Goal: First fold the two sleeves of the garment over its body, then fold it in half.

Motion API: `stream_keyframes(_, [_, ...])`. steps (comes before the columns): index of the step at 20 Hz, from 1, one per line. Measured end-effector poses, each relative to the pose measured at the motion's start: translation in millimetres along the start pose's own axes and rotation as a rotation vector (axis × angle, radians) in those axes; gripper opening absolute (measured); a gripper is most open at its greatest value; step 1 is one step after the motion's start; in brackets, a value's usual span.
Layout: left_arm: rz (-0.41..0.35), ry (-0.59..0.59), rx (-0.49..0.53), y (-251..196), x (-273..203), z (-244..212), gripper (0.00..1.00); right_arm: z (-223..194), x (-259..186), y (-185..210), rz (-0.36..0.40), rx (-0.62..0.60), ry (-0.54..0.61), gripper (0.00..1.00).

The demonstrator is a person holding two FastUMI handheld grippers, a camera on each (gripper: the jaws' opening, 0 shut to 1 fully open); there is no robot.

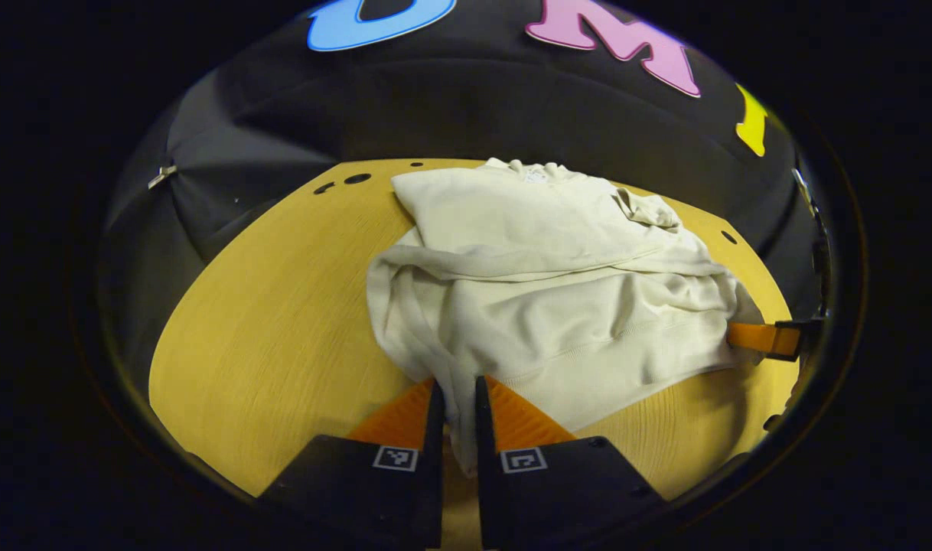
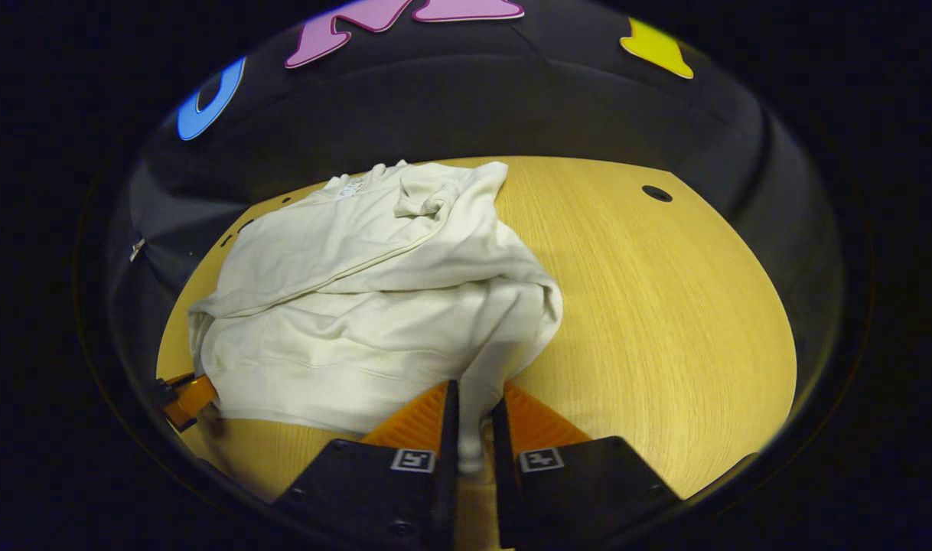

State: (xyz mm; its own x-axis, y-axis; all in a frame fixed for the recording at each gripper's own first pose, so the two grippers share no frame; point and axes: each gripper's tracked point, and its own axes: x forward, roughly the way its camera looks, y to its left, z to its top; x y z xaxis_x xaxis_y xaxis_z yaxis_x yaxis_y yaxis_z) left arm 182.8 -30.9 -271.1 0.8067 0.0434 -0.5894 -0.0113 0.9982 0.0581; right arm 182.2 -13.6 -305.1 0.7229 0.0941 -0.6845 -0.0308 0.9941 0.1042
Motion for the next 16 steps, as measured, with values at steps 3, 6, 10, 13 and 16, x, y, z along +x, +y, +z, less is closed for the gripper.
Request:
stream_keyframes(3, [-0.008,-0.043,-0.106,0,0,6,0.13,-1,0,6,0.064,0.002,0.012,0.10])
stream_keyframes(6, [-0.021,-0.058,-0.140,-1,1,6,0.12,1,2,7,0.110,-0.019,0.001,0.06])
stream_keyframes(10, [-0.066,-0.110,-0.230,1,0,17,0.06,10,-2,8,0.124,-0.004,-0.031,0.05])
stream_keyframes(13, [-0.092,-0.145,-0.292,5,-3,32,0.06,30,-8,20,0.158,0.010,-0.097,0.05])
stream_keyframes(16, [-0.127,-0.188,-0.350,9,-5,57,0.06,53,-5,29,0.177,0.027,-0.159,0.05])
